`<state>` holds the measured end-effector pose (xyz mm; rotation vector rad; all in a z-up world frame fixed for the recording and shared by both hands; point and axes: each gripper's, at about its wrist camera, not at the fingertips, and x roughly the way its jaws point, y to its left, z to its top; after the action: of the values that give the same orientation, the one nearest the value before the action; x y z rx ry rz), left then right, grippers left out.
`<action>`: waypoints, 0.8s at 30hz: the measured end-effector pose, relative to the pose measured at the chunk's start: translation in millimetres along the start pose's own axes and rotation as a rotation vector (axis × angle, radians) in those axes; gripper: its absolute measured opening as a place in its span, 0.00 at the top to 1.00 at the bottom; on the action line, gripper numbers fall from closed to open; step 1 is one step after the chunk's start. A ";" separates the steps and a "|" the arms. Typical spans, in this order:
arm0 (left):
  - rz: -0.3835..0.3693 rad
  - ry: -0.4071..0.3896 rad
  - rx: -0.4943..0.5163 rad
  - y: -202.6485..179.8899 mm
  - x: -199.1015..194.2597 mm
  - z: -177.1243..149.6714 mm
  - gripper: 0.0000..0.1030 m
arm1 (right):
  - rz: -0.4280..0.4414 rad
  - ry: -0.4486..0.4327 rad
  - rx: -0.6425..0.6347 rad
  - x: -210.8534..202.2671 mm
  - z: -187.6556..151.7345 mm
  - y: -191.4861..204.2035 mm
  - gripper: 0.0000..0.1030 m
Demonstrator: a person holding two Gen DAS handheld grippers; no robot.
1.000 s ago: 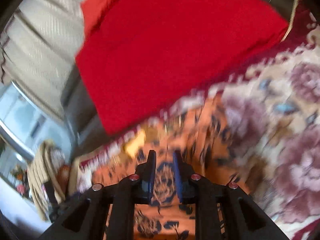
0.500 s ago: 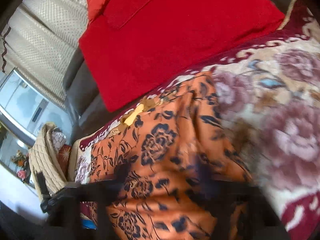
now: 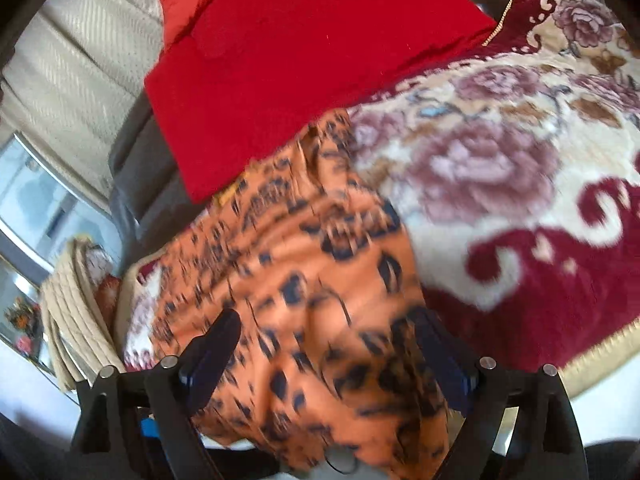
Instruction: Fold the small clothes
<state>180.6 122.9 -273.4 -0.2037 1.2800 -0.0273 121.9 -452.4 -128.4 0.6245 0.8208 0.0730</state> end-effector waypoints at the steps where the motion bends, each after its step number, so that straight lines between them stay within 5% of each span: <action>1: 0.010 0.005 0.001 -1.0 4.0 -3.8 0.24 | -0.008 0.012 -0.007 -0.6 -4.9 0.3 0.11; 8: -0.007 0.017 0.057 -21.2 28.8 -17.9 0.25 | -0.079 0.099 -0.051 -3.7 -33.4 -9.6 0.11; 12: -0.025 0.033 0.032 -26.1 45.1 -8.5 0.47 | -0.117 0.154 -0.047 -1.2 -44.5 -21.1 0.11; 16: 0.002 0.065 0.037 -31.2 60.4 -7.2 0.46 | -0.150 0.219 -0.052 3.9 -53.4 -31.6 0.11; 20: -0.005 0.113 0.052 -39.2 77.6 -10.0 0.32 | -0.187 0.271 -0.039 8.7 -58.6 -46.1 0.11; 24: -0.013 0.130 0.086 -54.9 91.9 -9.2 0.32 | -0.209 0.312 0.024 16.5 -63.8 -64.9 0.11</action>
<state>203.5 55.5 -353.8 -0.1378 1.4043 -0.1078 77.2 -469.3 -207.6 0.5541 1.1864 -0.0306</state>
